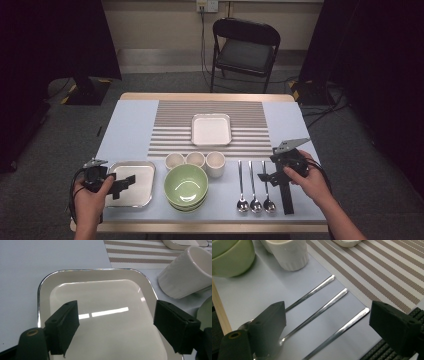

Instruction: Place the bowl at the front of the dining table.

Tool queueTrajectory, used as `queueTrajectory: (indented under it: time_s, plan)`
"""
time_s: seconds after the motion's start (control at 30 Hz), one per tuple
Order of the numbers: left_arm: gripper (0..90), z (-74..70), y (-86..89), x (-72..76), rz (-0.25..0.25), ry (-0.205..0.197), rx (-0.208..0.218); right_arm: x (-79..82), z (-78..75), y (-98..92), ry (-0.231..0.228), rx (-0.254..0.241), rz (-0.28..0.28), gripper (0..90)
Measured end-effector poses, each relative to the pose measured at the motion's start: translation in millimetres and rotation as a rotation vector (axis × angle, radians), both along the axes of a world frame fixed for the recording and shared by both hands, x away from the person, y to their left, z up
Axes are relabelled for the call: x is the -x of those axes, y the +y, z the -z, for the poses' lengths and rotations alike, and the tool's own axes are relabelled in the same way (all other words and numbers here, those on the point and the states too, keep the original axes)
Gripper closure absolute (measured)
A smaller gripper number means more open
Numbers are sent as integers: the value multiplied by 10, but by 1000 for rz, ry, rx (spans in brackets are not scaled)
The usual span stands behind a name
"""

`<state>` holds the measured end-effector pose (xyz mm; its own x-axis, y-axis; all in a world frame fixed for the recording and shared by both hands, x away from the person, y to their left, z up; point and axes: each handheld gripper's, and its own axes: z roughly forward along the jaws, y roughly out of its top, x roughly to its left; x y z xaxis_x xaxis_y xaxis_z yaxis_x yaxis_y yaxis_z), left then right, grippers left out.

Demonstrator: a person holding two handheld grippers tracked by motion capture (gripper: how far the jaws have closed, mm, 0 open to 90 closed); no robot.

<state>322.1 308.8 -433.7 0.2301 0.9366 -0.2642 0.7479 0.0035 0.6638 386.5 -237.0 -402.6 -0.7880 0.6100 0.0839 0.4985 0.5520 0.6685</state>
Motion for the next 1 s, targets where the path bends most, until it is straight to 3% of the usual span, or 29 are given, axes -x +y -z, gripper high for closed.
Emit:
queueTrajectory:
  time_s: [0.17, 0.3, 1.0]
  plan:
    - [201, 3, -19, -5, 6, 1, 0, -20, -37, 46, 5, -6, -6, 131]
    - [201, -9, -25, 0, 11, -1, -25, -37, -50, 85, 10, -12, -16, 131]
    - [198, 27, -43, -9, 11, 6, -14, -107, -124, 325, 11, 6, -62, 132]
